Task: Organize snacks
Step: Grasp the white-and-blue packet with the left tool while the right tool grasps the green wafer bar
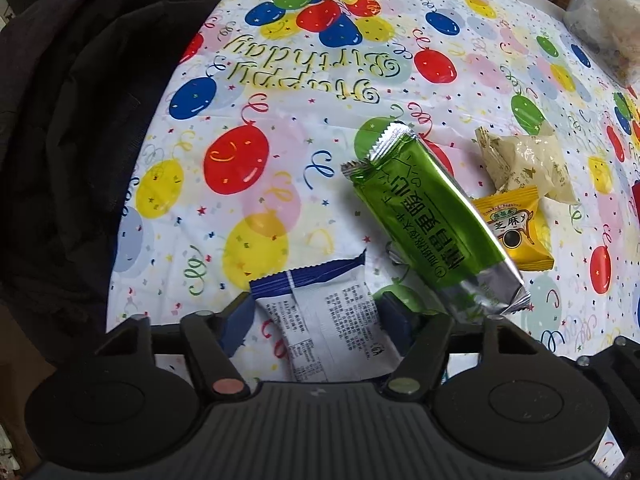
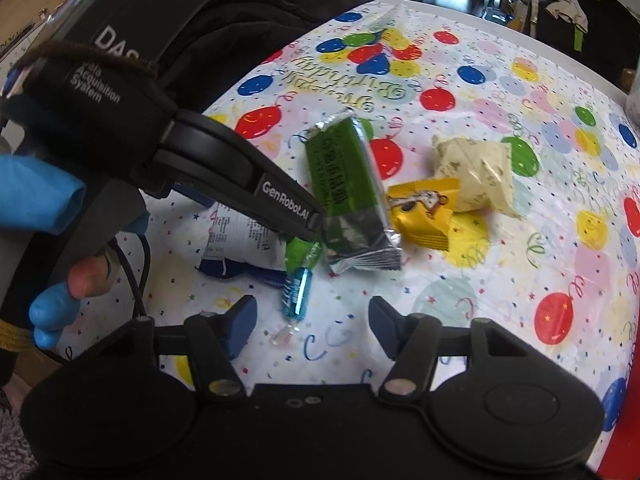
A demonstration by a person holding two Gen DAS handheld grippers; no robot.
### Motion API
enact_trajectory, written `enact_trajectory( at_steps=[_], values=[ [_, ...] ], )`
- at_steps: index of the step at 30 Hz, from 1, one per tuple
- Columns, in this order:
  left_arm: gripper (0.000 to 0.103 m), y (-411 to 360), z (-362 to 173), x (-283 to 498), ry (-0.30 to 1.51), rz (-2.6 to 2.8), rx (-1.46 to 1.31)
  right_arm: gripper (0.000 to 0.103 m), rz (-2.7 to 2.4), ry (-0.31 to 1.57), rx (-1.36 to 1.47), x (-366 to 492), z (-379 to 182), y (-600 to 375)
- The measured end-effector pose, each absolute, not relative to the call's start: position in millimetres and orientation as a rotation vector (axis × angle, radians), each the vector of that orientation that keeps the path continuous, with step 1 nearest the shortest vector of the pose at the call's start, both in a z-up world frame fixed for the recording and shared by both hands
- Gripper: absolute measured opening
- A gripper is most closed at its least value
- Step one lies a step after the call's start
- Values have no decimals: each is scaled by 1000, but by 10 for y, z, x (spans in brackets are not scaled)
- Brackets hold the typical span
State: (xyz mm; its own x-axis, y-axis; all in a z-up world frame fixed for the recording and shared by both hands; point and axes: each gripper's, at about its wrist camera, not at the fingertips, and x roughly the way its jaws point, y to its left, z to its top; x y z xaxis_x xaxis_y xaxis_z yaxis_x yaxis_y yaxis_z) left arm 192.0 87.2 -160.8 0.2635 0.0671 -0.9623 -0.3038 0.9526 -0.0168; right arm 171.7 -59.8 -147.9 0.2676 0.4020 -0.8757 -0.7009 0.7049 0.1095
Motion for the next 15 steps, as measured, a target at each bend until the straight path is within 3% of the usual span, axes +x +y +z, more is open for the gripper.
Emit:
enact_trajectory(
  at_steps=[15],
  values=[
    [62, 1453, -1557, 1573, 1223, 274, -380, 55, 757, 906, -492, 1809, -1187, -300]
  ],
)
